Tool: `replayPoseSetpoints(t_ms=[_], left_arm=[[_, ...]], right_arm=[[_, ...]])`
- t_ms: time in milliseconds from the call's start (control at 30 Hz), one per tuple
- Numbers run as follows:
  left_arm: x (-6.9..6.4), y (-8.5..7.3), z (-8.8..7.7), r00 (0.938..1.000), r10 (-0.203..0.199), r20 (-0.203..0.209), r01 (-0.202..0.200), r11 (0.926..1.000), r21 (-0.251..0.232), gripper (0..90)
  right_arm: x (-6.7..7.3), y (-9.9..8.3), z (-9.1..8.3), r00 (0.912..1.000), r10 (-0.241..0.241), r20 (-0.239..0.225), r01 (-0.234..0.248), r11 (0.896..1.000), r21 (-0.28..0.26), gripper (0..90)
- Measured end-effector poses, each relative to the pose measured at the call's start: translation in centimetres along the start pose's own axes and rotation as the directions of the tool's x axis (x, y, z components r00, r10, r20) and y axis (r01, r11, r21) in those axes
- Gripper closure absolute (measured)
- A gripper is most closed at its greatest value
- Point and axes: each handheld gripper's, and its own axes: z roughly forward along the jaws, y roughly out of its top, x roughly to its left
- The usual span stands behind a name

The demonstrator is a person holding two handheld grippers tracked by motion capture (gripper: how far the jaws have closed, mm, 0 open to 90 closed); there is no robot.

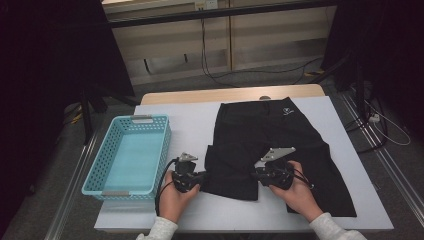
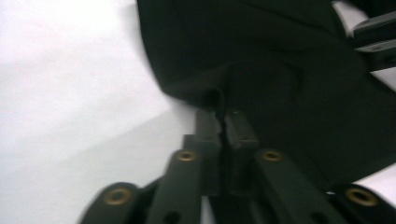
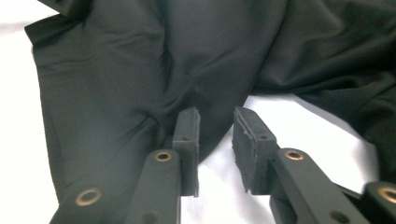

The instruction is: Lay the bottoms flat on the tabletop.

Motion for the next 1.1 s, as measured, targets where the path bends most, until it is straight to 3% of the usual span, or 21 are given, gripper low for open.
replayPoseSetpoints(t_ms=[167,200,267,333,467,700,767,833,967,1000,1100], left_arm=[[0.0,0.1,-0.3,0.9994,0.021,-0.026,-0.022,0.999,-0.04,65.5],[0.0,0.2,-0.3,0.9995,0.024,-0.021,-0.025,0.9986,-0.047,57.5],[0.0,0.1,-0.3,0.9987,0.04,-0.031,-0.041,0.9978,-0.052,51.5],[0.3,0.2,-0.2,0.998,0.053,-0.035,-0.055,0.9966,-0.061,39.6],[0.5,0.3,-0.4,0.9965,0.071,-0.045,-0.075,0.9919,-0.103,26.2],[0.9,0.6,-0.9,0.9965,0.057,-0.061,-0.064,0.9911,-0.117,21.5],[0.9,0.6,-1.0,0.9966,0.054,-0.062,-0.061,0.9912,-0.117,21.0],[0.8,0.7,-1.0,0.9965,0.055,-0.063,-0.062,0.9909,-0.12,20.9],[0.8,0.7,-1.0,0.9961,0.057,-0.067,-0.065,0.9906,-0.121,19.9],[0.9,0.7,-1.0,0.9956,0.067,-0.065,-0.074,0.9907,-0.114,19.7],[0.9,0.7,-0.8,0.9957,0.062,-0.069,-0.07,0.9904,-0.12,17.8]], right_arm=[[0.4,-0.1,-1.1,0.9997,-0.023,0.006,0.023,0.999,-0.045,60.3],[0.5,0.0,-1.3,0.9995,-0.031,-0.002,0.031,0.998,-0.056,59.2],[0.9,0.1,-1.5,0.9989,-0.032,-0.033,0.03,0.997,-0.067,57.2],[1.4,0.2,-1.3,0.9979,-0.05,-0.042,0.047,0.997,-0.067,54.6],[2.1,0.4,-0.7,0.9934,-0.077,-0.085,0.071,0.995,-0.067,49.7],[3.7,0.8,0.4,0.9857,-0.104,-0.132,0.097,0.993,-0.064,51.9],[4.6,0.8,0.6,0.9773,-0.133,-0.165,0.125,0.99,-0.06,54.0],[5.4,0.9,1.1,0.9725,-0.161,-0.168,0.155,0.987,-0.049,53.0],[6.1,0.7,2.1,0.9604,-0.191,-0.203,0.19,0.981,-0.022,48.5],[6.2,0.6,2.2,0.9574,-0.198,-0.21,0.195,0.98,-0.036,48.1],[6.7,0.7,2.2,0.9489,-0.259,-0.181,0.258,0.966,-0.031,51.5]])
